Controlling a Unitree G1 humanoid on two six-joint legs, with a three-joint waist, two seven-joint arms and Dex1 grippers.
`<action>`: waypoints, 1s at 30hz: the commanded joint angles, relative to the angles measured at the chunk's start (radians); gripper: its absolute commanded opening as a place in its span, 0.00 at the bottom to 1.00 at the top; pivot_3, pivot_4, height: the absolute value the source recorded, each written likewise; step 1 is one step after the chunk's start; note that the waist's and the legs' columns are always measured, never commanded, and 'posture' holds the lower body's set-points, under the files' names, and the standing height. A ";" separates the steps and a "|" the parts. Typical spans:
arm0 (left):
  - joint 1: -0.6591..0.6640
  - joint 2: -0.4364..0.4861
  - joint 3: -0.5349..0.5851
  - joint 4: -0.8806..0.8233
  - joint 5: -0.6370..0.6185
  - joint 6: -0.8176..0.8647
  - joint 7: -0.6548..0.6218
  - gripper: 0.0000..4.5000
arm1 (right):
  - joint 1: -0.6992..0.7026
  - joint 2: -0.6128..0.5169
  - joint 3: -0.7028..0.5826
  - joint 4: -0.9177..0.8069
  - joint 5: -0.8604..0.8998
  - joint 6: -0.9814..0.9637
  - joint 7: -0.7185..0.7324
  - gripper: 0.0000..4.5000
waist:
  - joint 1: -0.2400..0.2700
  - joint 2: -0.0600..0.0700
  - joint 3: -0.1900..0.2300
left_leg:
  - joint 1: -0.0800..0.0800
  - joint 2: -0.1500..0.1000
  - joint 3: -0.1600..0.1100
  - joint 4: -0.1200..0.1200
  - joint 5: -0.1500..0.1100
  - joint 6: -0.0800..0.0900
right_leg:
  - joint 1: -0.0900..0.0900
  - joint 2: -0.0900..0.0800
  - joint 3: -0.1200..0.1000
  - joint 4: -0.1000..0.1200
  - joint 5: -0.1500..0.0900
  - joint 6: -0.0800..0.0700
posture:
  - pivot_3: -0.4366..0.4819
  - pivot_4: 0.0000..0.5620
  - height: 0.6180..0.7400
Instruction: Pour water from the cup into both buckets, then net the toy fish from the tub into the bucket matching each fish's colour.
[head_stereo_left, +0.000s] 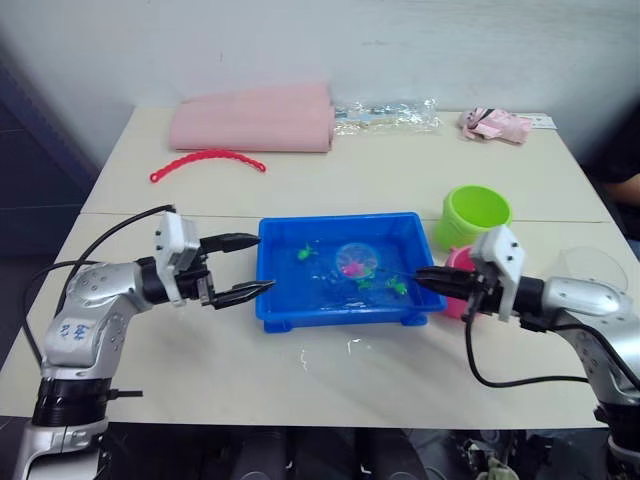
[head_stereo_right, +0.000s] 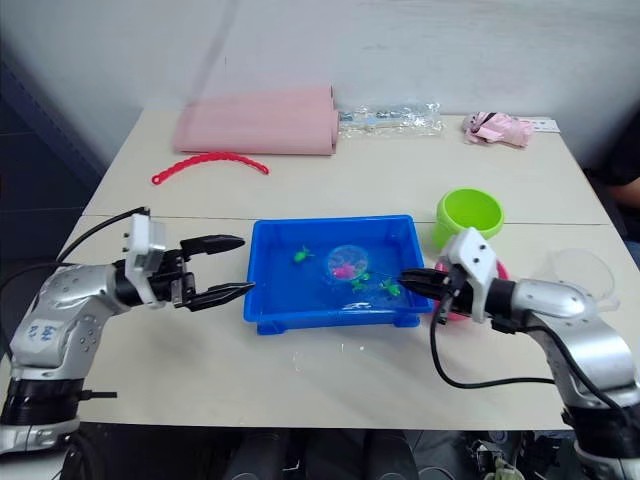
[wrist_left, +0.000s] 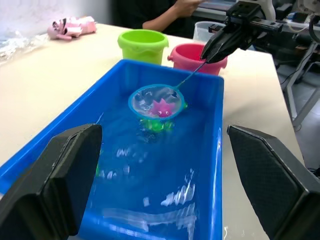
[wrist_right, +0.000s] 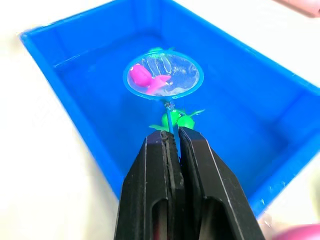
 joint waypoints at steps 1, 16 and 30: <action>-0.040 -0.013 -0.022 0.016 -0.025 0.015 -0.016 0.97 | 0.054 -0.026 -0.098 -0.057 0.019 -0.066 0.019 0.00 | -0.001 0.000 0.000 | 0.000 0.000 0.000 0.000 0.000 0.000 | 0.000 0.000 0.000 0.000 0.000 0.000 | 0.48 0.27 1.00; -0.187 -0.107 -0.135 0.117 -0.015 0.024 -0.096 0.97 | 0.453 -0.012 -0.692 -0.133 0.091 -0.164 0.078 0.00 | 0.023 0.000 0.000 | 0.001 -0.001 0.000 0.001 0.000 0.000 | 0.001 0.001 0.001 0.000 0.000 0.001 | 0.48 0.27 1.00; -0.225 -0.155 -0.182 0.168 0.011 -0.005 -0.147 0.97 | 0.535 -0.035 -0.650 0.116 -0.314 -0.787 0.032 0.00 | 0.020 0.000 0.000 | 0.003 -0.001 0.002 0.001 0.001 0.000 | 0.002 0.001 0.003 0.000 0.001 0.001 | 0.48 0.27 1.00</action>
